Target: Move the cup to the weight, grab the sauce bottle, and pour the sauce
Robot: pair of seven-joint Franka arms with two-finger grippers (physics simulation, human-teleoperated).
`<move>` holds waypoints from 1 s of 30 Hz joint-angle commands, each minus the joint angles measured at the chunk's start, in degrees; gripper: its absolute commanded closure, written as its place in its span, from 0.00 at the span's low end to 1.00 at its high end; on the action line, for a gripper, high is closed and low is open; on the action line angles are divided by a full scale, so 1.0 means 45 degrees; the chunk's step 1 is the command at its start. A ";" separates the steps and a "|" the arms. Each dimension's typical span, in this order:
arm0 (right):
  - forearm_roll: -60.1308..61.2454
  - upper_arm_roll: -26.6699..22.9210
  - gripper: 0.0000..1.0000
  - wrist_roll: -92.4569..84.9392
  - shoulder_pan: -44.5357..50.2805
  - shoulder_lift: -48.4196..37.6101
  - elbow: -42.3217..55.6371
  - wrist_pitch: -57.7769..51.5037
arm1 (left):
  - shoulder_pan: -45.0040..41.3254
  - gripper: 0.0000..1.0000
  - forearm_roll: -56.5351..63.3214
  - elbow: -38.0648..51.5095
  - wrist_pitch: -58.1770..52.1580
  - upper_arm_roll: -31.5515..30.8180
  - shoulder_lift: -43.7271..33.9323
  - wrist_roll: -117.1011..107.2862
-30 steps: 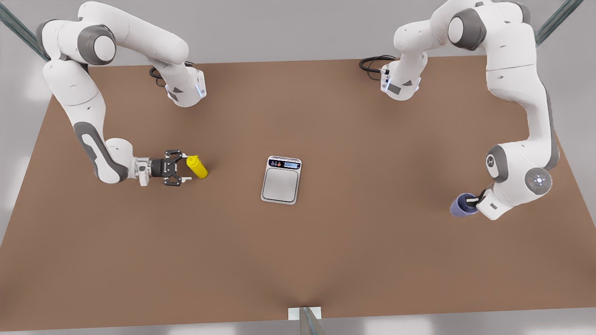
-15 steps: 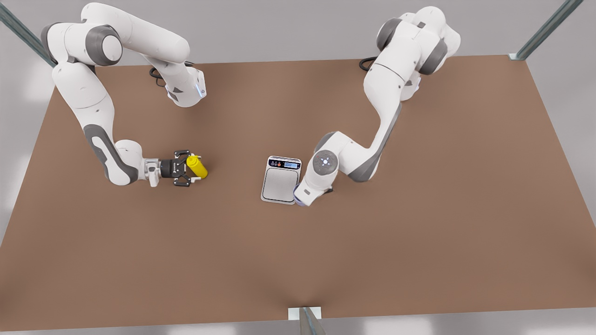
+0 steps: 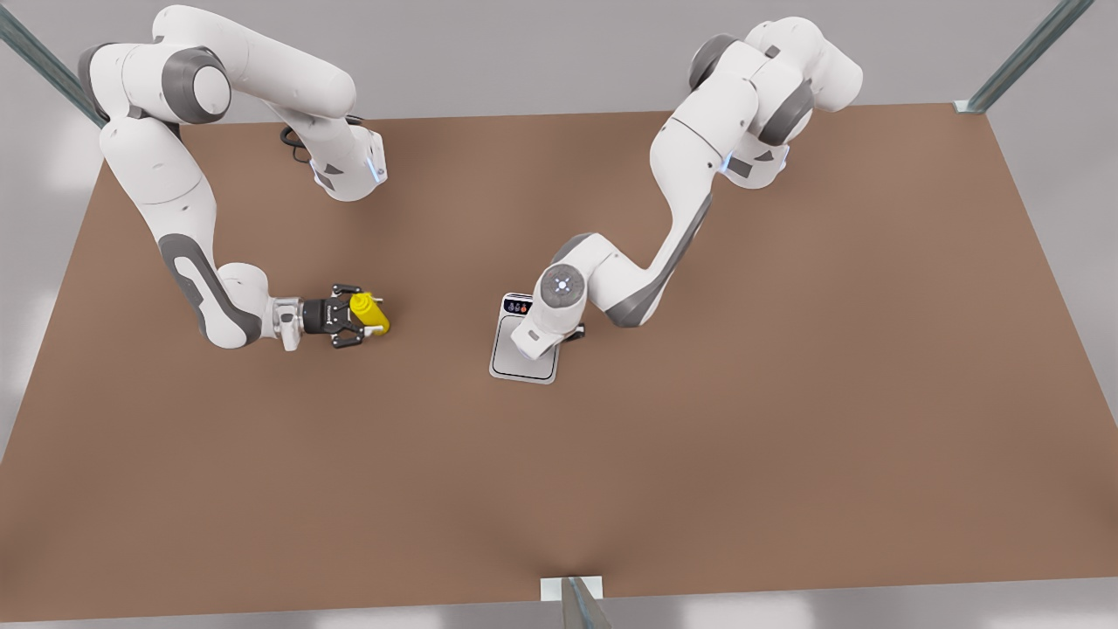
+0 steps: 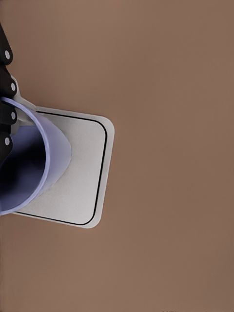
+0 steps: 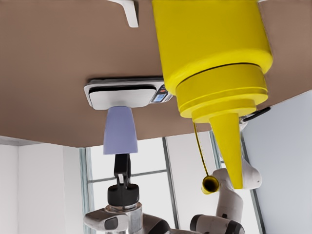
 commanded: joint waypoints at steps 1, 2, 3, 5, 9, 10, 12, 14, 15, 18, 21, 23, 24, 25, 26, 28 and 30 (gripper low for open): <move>0.0001 0.0000 0.49 -0.0009 -0.0003 -0.0001 0.0019 0.0000 | -0.0001 0.79 -0.0746 -0.0002 0.0020 0.0001 0.0002 0.0031; 0.0001 0.0000 0.52 -0.0067 -0.0003 -0.0001 0.0019 0.0000 | -0.0001 0.79 -0.0746 -0.0002 0.0117 0.0001 0.0060 0.0050; 0.0001 0.0000 0.54 -0.0106 0.0016 -0.0001 0.0058 0.0000 | -0.0059 0.79 -0.0746 -0.0002 0.0215 0.0001 0.0080 0.0050; 0.0001 0.0000 0.55 -0.0087 -0.0003 -0.0001 0.0058 0.0000 | -0.0099 0.79 -0.0746 -0.0002 0.0312 0.0001 0.0177 0.0050; -0.0232 0.0000 0.56 0.0693 0.0016 -0.0216 0.0449 -0.0430 | -0.0079 0.29 -0.0727 -0.0002 0.0313 0.0020 0.0177 0.0070; -0.0564 0.0000 0.56 0.1181 0.0016 -0.0702 0.0527 -0.0528 | -0.0079 0.00 -0.0727 -0.0002 0.0313 0.0020 0.0158 0.0050; -0.1423 0.0292 0.56 0.3153 0.0114 -0.1349 0.1774 -0.1035 | -0.0079 0.00 -0.0727 -0.0002 0.0313 0.0020 0.0158 -0.0262; -0.1619 0.0313 0.56 0.5008 0.1128 -0.2247 0.2400 -0.0879 | -0.0079 0.00 -0.0727 -0.0002 0.0313 0.0020 0.0158 -0.0262; -0.2049 0.0313 0.56 0.6025 0.1578 -0.2462 0.2948 -0.0840 | -0.0079 0.00 -0.0727 -0.0002 0.0313 0.0020 0.0158 -0.0262; -0.2108 0.0293 0.55 0.8369 0.3024 -0.3029 0.3672 -0.0039 | -0.0021 0.00 -0.0727 -0.0002 0.0313 0.0060 0.0158 -0.0184; -0.2869 0.0313 0.55 1.0088 0.3629 -0.3380 0.4297 0.0116 | -0.0001 0.00 -0.0727 0.0155 0.0313 0.0099 0.0158 -0.0204; -0.3356 0.0313 0.55 1.1004 0.3981 -0.3380 0.4550 0.0430 | -0.0001 0.00 -0.0727 0.0174 0.0274 0.0196 0.0080 -0.0282; -0.3806 0.0313 0.55 1.1513 0.4117 -0.3361 0.4901 0.0449 | -0.0001 0.00 -0.0727 0.0174 0.0235 0.0216 0.0002 -0.0282; -0.4079 0.0313 0.55 1.2079 0.4274 -0.3361 0.5234 0.0430 | -0.0001 0.00 -0.0727 0.0174 0.0196 0.0216 -0.0154 -0.0321; -0.4198 0.0313 0.55 1.2335 0.4450 -0.3361 0.5448 0.0430 | -0.0001 0.00 -0.0727 0.0174 0.0195 0.0235 -0.0291 -0.0574; -0.4315 0.0313 0.55 1.2472 0.4450 -0.3341 0.5645 0.0410 | -0.0021 0.00 -0.0727 0.0174 -0.0214 0.0313 -0.0720 -0.0614; -0.4959 0.0313 0.55 1.3370 0.4528 -0.3321 0.6230 0.0312 | 0.0603 0.00 -0.0785 0.0194 -0.2712 0.0333 -0.2203 -0.0614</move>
